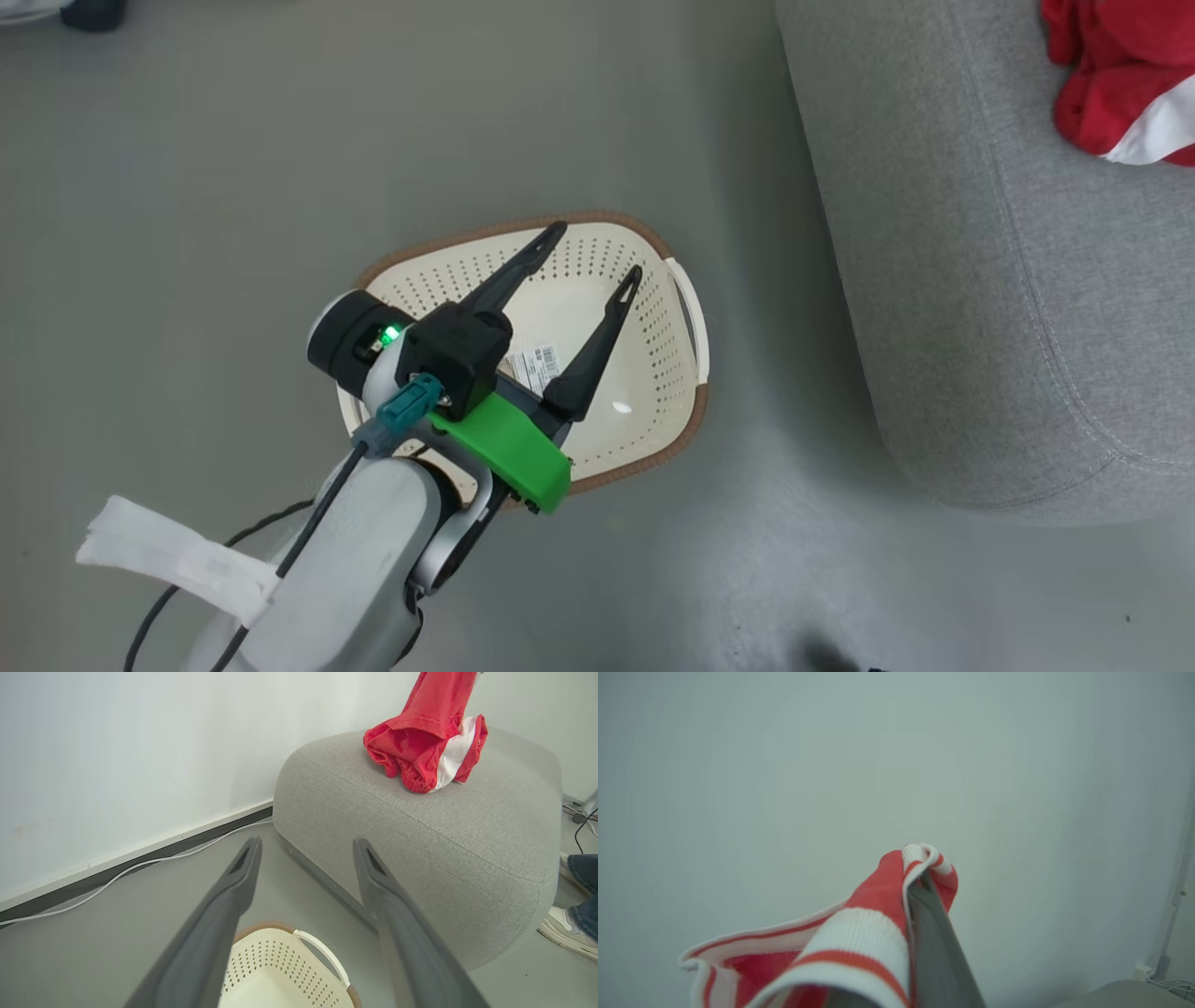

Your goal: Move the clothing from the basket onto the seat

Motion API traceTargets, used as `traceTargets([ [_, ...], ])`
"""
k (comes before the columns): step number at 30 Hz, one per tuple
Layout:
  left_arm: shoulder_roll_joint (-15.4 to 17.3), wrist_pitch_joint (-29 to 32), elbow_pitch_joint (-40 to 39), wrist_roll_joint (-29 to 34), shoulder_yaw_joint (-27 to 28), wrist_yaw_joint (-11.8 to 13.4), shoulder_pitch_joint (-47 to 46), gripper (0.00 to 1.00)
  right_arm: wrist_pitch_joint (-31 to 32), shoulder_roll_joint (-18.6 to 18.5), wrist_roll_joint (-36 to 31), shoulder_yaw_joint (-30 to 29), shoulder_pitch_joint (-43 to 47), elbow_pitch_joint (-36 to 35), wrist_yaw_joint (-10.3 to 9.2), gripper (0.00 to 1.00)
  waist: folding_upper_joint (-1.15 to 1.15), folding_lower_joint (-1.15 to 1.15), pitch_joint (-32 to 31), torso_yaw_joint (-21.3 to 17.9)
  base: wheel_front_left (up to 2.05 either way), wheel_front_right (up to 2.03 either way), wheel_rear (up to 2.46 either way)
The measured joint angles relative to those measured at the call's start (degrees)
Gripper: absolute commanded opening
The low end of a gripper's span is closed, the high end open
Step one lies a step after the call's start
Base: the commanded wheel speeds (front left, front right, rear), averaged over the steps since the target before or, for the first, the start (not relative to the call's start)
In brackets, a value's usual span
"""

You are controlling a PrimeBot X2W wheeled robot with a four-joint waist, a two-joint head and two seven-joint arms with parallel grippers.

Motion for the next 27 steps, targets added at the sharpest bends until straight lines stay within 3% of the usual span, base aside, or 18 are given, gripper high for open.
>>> traceTargets([
  [10,0.87,1.83,-1.55,0.7,-0.05,0.07,-0.98,1.0,-1.48,-1.05,2.64,-3.89,6.91,9.14,-1.03,0.0,0.0,0.0,4.18,-1.57,0.0,0.0,0.0],
  [21,1.43,2.55,-1.66,0.76,-0.34,0.07,-1.16,1.0,-6.62,6.3,4.93,-3.46,19.57,18.74,-0.89,0.0,0.0,-0.01,6.77,-3.95,0.0,0.0,0.0],
  [26,1.62,2.74,-1.59,0.76,-0.29,0.07,-1.16,1.0,-8.13,8.92,5.53,-2.49,21.78,20.02,0.33,0.0,0.0,-0.01,6.81,-4.38,0.0,0.0,0.0],
  [27,1.77,2.74,-1.42,0.76,-0.22,0.07,-1.15,1.0,-8.38,9.37,5.5,-2.07,22.04,20.14,0.67,0.04,0.0,-0.01,6.74,-4.5,0.0,0.0,0.0],
])
